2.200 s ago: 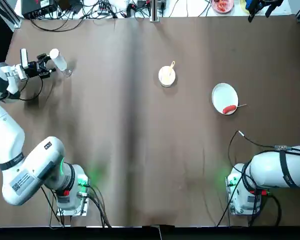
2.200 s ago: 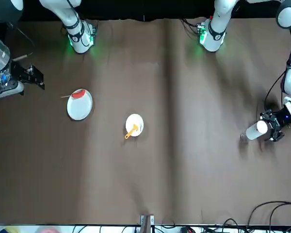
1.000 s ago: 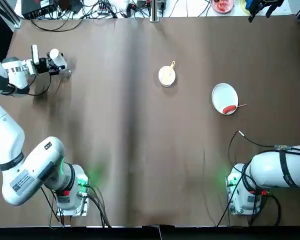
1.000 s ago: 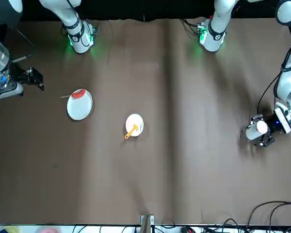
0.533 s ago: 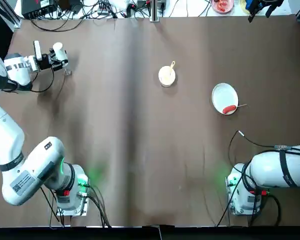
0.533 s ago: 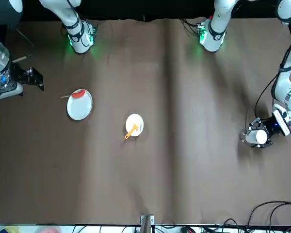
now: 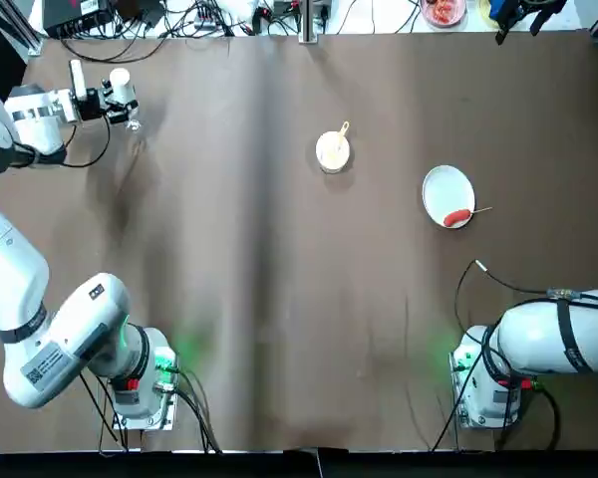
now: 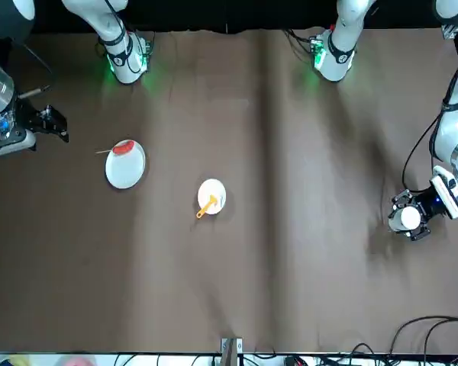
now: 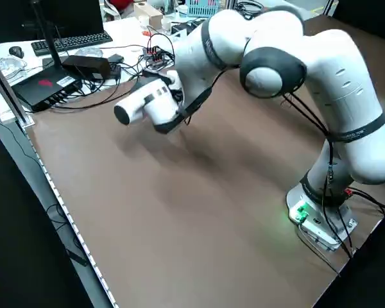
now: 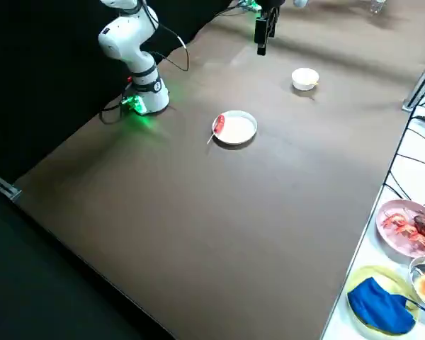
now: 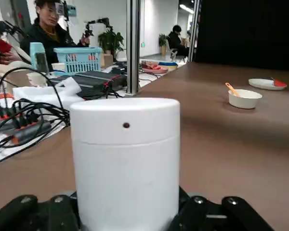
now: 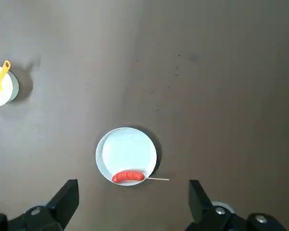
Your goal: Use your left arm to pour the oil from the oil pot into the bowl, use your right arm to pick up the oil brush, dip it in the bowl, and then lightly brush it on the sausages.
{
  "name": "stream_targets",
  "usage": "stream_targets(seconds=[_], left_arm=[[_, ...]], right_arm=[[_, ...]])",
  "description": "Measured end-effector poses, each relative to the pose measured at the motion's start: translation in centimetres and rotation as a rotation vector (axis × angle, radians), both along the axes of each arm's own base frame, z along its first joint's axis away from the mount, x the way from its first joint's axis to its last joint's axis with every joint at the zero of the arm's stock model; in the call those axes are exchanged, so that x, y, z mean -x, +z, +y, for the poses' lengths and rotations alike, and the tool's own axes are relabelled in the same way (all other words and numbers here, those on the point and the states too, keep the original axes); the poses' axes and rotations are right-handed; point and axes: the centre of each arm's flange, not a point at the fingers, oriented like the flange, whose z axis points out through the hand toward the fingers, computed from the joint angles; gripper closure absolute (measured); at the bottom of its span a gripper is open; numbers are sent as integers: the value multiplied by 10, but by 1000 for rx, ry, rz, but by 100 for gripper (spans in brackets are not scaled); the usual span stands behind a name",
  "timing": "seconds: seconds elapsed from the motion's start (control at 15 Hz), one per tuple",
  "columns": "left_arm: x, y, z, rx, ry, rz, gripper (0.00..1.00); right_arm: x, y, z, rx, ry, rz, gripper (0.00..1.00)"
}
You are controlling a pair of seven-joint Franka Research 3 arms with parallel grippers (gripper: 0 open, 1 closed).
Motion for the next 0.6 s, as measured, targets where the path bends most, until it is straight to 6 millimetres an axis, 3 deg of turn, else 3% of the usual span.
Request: stream_targets(seconds=[0.4, 0.6], left_arm=[[-18, 59, -97, -165, -117, 29, 47], [-18, 72, -121, -232, -147, 75, 47]], right_arm=[[2, -3, 9, 1, 17, 20, 0], [2, -4, 7, 1, 12, 22, 0]])
